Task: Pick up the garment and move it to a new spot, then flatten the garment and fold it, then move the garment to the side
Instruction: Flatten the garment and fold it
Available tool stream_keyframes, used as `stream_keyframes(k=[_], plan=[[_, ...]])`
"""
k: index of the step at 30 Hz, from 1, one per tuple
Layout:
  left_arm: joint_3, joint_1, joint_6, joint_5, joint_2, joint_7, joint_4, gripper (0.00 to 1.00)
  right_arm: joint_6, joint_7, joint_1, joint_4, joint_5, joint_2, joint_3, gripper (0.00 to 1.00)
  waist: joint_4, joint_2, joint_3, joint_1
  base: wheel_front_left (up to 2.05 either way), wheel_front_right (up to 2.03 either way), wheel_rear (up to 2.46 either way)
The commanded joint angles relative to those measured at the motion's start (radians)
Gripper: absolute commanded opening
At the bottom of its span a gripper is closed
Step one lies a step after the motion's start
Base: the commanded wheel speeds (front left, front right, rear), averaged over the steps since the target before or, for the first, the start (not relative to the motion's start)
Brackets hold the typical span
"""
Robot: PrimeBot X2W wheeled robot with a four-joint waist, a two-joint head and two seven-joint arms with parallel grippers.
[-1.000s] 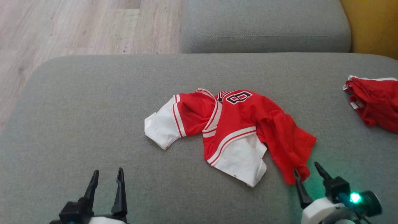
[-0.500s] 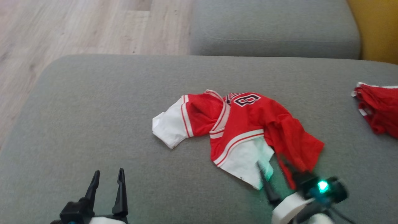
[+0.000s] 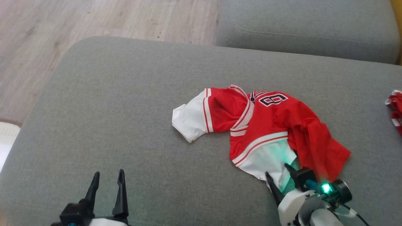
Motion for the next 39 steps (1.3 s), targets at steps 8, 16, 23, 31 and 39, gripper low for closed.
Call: stream_keyframes(k=[8,16,23,31,39], plan=[[0.043,-0.067,-0.007,0.002,0.001,-0.018,-0.018,1.0,0.007,0.004,-0.111,0.139,0.076,0.016,0.073,0.0,0.026,0.0,0.017,-0.0001,0.0,0.0,0.0],[0.052,-0.064,-0.002,0.003,0.001,-0.019,-0.018,1.0,0.007,-0.056,-0.164,0.022,0.267,0.017,0.339,0.0,0.034,0.0,0.008,-0.0001,0.0,0.0,0.0],[0.054,-0.064,-0.004,0.004,-0.001,-0.019,-0.017,1.0,0.007,-0.016,-0.216,-0.153,0.415,0.017,0.582,0.0,0.048,0.0,-0.004,-0.0001,0.0,0.0,0.0],[0.055,-0.064,-0.01,0.006,-0.002,-0.02,-0.008,1.0,0.007,0.005,-0.268,-0.193,0.487,0.017,0.706,1.0,0.067,0.0,-0.013,-0.0001,0.0,0.0,0.0],[0.058,-0.044,-0.007,0.007,0.0,-0.02,-0.009,1.0,0.007,-0.049,-0.264,-0.208,0.499,0.017,0.668,1.0,0.032,0.0,-0.031,-0.0001,0.0,0.0,0.0]])
